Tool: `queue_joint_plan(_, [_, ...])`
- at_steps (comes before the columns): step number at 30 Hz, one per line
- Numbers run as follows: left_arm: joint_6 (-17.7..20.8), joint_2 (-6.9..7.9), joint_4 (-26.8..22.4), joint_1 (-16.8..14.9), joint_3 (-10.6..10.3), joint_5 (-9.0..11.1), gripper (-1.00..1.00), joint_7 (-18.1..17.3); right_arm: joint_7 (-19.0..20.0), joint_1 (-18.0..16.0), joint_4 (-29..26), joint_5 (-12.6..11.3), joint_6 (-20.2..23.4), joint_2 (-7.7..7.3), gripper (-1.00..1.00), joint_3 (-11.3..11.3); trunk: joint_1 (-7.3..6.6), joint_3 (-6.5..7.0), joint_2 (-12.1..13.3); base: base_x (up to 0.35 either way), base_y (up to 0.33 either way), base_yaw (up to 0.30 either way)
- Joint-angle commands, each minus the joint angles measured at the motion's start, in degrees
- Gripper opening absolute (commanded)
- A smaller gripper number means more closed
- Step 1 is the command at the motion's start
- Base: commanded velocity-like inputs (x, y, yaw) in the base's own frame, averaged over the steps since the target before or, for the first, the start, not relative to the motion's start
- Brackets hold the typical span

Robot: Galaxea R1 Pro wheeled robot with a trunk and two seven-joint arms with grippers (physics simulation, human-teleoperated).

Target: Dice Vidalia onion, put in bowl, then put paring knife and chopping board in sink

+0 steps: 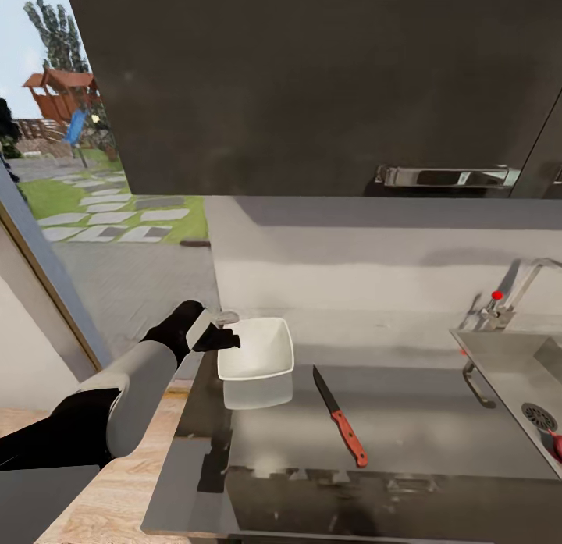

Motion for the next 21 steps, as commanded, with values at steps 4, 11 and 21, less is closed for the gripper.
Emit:
queue_joint_plan(4, [0.3,-0.05,-0.1,0.0,0.4,0.1,1.0,0.2,0.0,0.0,0.1,0.0,-0.2,0.0,1.0,0.0,0.03,-0.38,-0.1,0.0,0.0,0.0])
queue_joint_plan(11, [0.3,-0.05,-0.1,0.0,0.4,0.1,1.0,0.2,0.0,0.0,0.1,-0.1,-0.2,0.0,1.0,0.0,0.03,-0.46,-0.1,0.0,0.0,0.0])
queue_joint_plan(21, [0.3,-0.05,0.0,-0.1,0.4,0.1,1.0,0.2,0.0,0.0,0.1,0.0,-0.2,0.0,1.0,0.0,0.03,-0.88,-0.1,0.0,0.0,0.0])
